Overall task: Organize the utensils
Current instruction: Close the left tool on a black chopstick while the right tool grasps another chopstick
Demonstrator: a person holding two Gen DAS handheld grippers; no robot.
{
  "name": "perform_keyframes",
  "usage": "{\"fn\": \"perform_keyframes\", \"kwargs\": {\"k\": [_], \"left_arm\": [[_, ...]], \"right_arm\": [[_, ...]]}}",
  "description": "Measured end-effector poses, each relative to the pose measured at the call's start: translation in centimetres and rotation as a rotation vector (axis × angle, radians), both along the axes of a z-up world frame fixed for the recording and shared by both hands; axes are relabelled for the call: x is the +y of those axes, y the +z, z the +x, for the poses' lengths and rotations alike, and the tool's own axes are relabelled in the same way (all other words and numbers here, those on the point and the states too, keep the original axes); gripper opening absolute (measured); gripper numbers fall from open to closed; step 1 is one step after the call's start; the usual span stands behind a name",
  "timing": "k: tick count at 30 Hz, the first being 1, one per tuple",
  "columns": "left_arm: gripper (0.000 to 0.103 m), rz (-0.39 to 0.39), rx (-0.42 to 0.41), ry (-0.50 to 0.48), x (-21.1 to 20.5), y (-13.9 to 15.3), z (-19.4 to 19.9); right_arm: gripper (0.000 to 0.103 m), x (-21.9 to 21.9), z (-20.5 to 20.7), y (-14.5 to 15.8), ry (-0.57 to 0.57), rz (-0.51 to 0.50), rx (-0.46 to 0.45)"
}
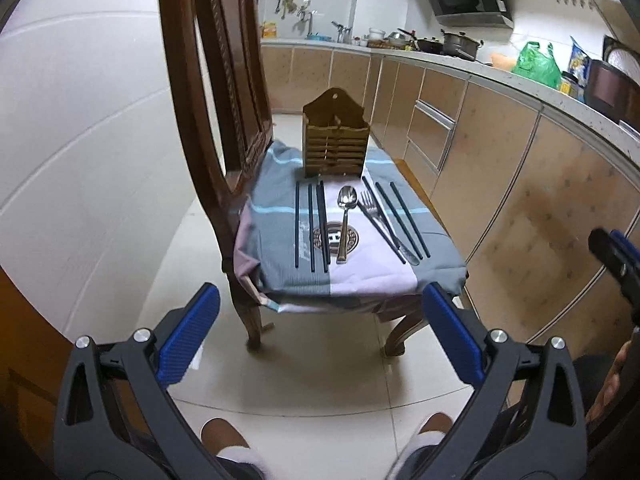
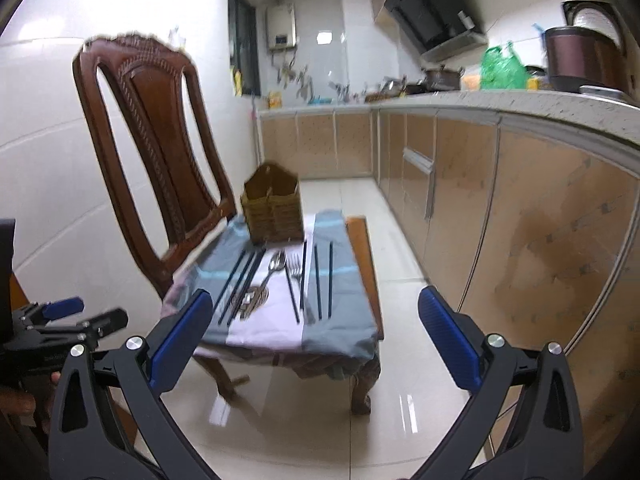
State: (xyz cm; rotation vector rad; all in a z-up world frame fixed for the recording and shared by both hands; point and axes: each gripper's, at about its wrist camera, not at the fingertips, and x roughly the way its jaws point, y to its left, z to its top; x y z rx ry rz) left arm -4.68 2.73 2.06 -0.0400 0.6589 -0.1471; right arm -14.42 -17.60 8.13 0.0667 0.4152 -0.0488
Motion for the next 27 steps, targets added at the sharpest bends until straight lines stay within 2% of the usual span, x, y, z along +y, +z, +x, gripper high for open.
{"fn": "perform_keyframes", "kwargs": {"k": [2, 6, 11, 13, 14, 16, 22, 27], "left_arm": [[0.099, 0.017, 0.004, -0.007, -0.3, 0.3, 0.5], [0.099, 0.041, 0.022, -0.023, -0.7, 0.1, 3.5], [0.099, 0.049, 0.040, -0.010, -0.9, -0.8, 11.3], [0.092, 0.074, 0.054, -0.014, -1.5, -1.4, 14.4], [0.082, 0.080, 0.066, -0.023, -1.7, -1.7, 15.9], [0.071, 0.081, 0.111, -0.036, -2.1, -2.8, 19.4], [0.066, 0.096, 0.233, -0.018, -2.7, -7.1, 29.7], [0.063, 0.099, 0.317, 0.008, -1.6, -10.8, 36.1]], "right_arm": [[0.101, -0.3, 0.9, -0.2, -0.014, -0.012, 0.025], [0.101, -1.5, 4.8, -1.7, 0.017, 0.040, 0.111], [0.101, -2.0, 12.4, -3.1, 0.022, 0.038, 0.203], [0.101, -2.0, 15.1, -3.5, 0.028, 0.029, 0.222], [0.101, -2.1, 17.2, -3.8, 0.029, 0.022, 0.238], [0.101, -1.9, 20.3, -4.2, 0.041, 0.018, 0.247], [0.100, -1.0, 31.1, -7.4, 0.048, -0.038, 0.316], [0.093, -1.8, 37.6, -12.0, 0.034, 0.007, 0.405]]}}
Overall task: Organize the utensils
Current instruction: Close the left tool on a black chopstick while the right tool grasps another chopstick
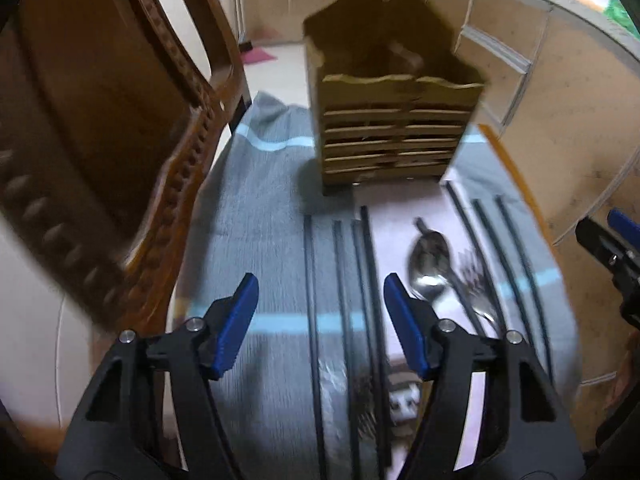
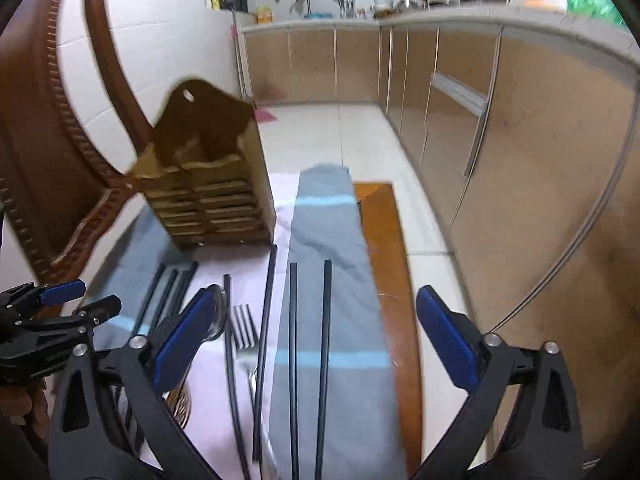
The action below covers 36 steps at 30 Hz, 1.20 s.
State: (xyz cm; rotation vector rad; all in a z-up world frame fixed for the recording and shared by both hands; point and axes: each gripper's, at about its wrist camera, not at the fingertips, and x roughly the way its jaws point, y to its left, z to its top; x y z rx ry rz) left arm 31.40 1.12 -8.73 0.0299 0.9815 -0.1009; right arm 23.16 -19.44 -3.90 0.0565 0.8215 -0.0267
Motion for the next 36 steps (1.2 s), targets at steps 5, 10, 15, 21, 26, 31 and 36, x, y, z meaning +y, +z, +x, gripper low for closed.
{"fn": "perform_keyframes", "kwargs": {"k": [5, 10, 15, 21, 26, 31, 36], "left_arm": [[0.054, -0.039, 0.066, 0.034, 1.5, -2.6, 3.5], [0.053, -0.010, 0.083, 0.037, 1.3, -3.8, 5.5], [0.046, -0.009, 0.140, 0.052, 1.5, -5.8, 7.2], [0.043, -0.006, 0.118, 0.063, 1.6, -6.0, 8.1], [0.009, -0.020, 0.115, 0.041, 1.0, -5.9, 8.8], [0.007, -0.075, 0.117, 0.029, 2.3, -5.7, 8.9], [0.006, -0.106, 0.103, 0.025, 4.4, -5.4, 8.7]], "right_arm": [[0.071, 0.3, 3.6, -4.0, 0.024, -0.034, 0.083], [0.065, 0.0, 6.0, -5.1, 0.025, -0.032, 0.111], [0.056, 0.4, 7.8, -6.2, 0.049, -0.060, 0.162], [0.045, 0.8, 9.4, -7.3, 0.074, -0.041, 0.206], [0.025, 0.5, 9.5, -7.3, 0.067, -0.039, 0.208], [0.015, -1.1, 9.3, -6.8, 0.080, 0.081, 0.210], [0.014, -1.2, 7.8, -4.5, 0.096, 0.104, 0.140]]}}
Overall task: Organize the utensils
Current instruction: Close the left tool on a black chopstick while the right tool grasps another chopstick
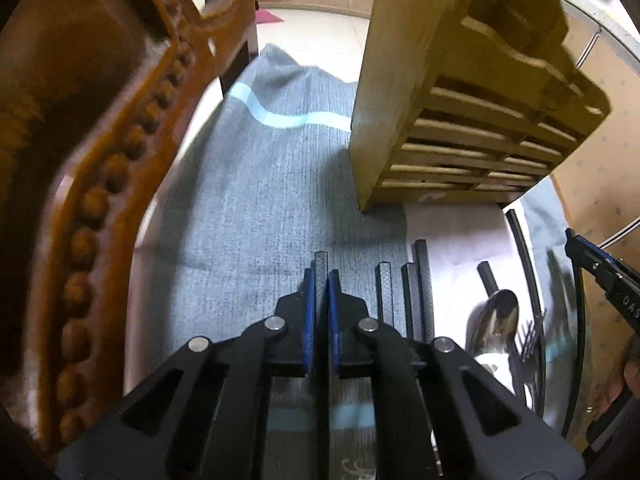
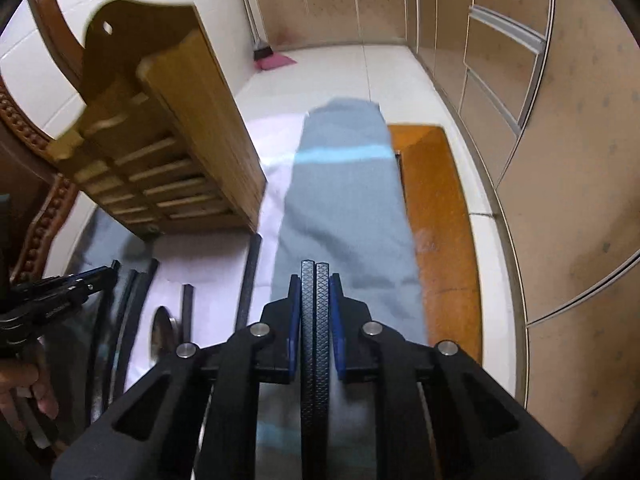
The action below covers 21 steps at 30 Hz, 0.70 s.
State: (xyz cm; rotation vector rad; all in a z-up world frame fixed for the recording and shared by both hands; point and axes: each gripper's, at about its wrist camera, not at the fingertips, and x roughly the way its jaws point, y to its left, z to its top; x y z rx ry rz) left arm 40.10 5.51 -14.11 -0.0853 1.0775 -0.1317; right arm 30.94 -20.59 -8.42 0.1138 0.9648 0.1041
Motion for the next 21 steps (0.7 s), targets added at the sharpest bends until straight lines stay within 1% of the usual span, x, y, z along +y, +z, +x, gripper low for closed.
{"fn": "perform_keyframes", "kwargs": {"k": [4, 8, 10, 12, 14, 16, 19, 21], "left_arm": [[0.006, -0.007, -0.024, -0.012, 0.4, 0.9, -0.7], [0.006, 0.004, -0.020, -0.024, -0.7, 1.1, -1.6], [0.006, 0.006, -0.018, -0.029, -0.9, 1.0, -1.8], [0.006, 0.004, -0.022, -0.028, -1.0, 1.1, -1.9], [0.006, 0.000, -0.027, -0.025, -1.4, 1.9, -2.7], [0.006, -0.005, -0.031, -0.023, -1.5, 2.2, -2.8], [0.006, -0.006, -0.038, -0.024, -1.7, 3.0, -3.4], [0.006, -0.010, -0.041, -0.027, -1.8, 3.3, -3.6]], "right_arm": [[0.014, 0.0, -0.7, 0.4, -0.004, 0.006, -0.010], [0.015, -0.1, -0.2, -1.4, -0.011, -0.037, 0.026], [0.024, -0.5, -0.1, -1.7, -0.024, -0.037, 0.039], [0.030, -1.1, -0.3, -1.3, -0.045, -0.049, 0.014], [0.031, -1.6, -0.4, -0.9, -0.067, -0.057, -0.003], [0.031, -1.6, -0.2, -1.0, -0.062, -0.063, 0.013], [0.031, -0.5, 0.1, -1.9, -0.046, -0.154, 0.052], [0.031, 0.1, -0.1, -2.1, -0.035, -0.191, 0.039]]}}
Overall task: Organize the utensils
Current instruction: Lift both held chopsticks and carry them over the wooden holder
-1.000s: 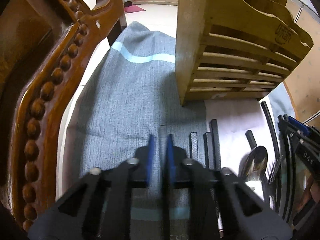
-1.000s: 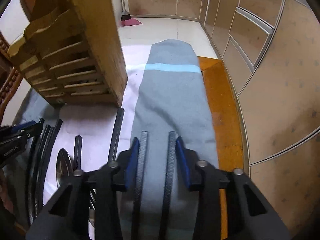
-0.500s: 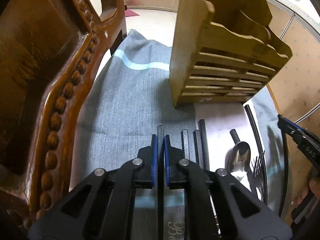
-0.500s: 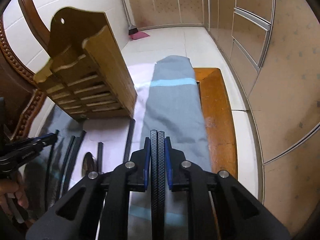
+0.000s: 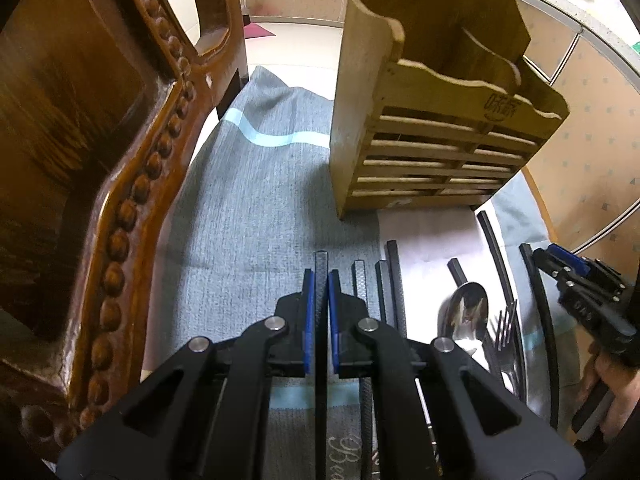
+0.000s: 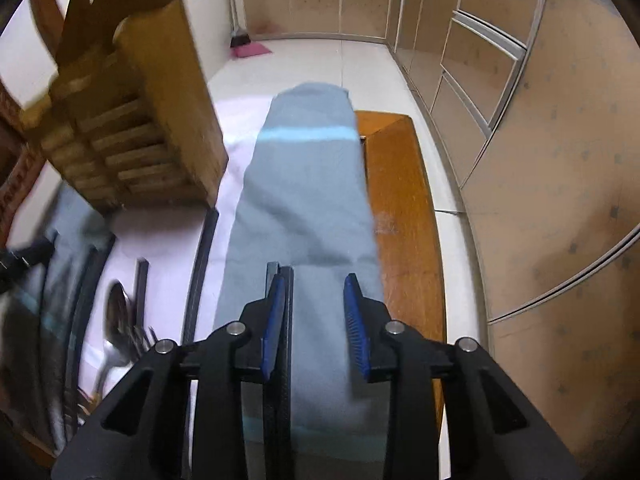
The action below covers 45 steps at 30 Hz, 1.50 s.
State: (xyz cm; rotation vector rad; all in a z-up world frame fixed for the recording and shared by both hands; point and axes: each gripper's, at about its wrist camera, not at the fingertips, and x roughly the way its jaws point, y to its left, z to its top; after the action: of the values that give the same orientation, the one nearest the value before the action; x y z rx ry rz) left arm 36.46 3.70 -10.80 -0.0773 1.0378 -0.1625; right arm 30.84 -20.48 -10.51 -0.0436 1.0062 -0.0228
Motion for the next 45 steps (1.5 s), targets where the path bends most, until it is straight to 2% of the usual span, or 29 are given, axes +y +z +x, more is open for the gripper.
{"fn": "perform_keyframes", "kwargs": {"k": [3, 7, 8, 10, 14, 19, 24, 30, 34, 40, 45], "left_arm": [[0.006, 0.001, -0.006, -0.005, -0.1, 0.3, -0.2], [0.006, 0.000, -0.015, -0.008, -0.1, 1.0, -0.6], [0.006, 0.000, -0.019, -0.007, 0.0, 1.1, -0.5], [0.006, 0.000, -0.027, -0.011, 0.1, 1.6, -0.6], [0.006, -0.004, -0.048, -0.028, 0.1, 2.9, -1.0], [0.006, 0.005, -0.114, -0.075, -0.2, 6.6, -2.6], [0.007, 0.001, -0.214, -0.117, -0.2, 11.4, -5.8], [0.006, -0.009, -0.316, -0.123, 0.3, 15.4, -9.8], [0.006, -0.021, -0.401, -0.113, 0.8, 19.0, -12.3], [0.006, -0.004, -0.514, -0.080, 1.8, 23.3, -15.4], [0.006, 0.005, -0.525, -0.079, 2.3, 23.8, -16.0]], "right_arm": [[0.031, 0.8, 0.4, -0.6, 0.034, -0.020, 0.046], [0.031, 1.4, 0.2, -0.8, 0.041, -0.056, 0.012], [0.029, 1.4, 0.3, -0.9, 0.042, -0.049, 0.010], [0.010, 1.3, 0.4, -0.9, 0.063, -0.009, 0.022], [0.007, 1.3, 0.2, 0.4, 0.077, 0.042, 0.017], [0.007, 1.5, -1.6, 5.0, 0.098, 0.102, -0.053], [0.007, 1.4, -5.3, 11.2, 0.131, 0.169, -0.153], [0.007, 1.7, -9.9, 17.6, 0.165, 0.193, -0.273], [0.007, 2.5, -12.9, 22.1, 0.186, 0.213, -0.391], [0.007, 3.4, -15.4, 25.5, 0.196, 0.250, -0.503], [0.007, 3.5, -15.6, 25.8, 0.210, 0.245, -0.494]]}}
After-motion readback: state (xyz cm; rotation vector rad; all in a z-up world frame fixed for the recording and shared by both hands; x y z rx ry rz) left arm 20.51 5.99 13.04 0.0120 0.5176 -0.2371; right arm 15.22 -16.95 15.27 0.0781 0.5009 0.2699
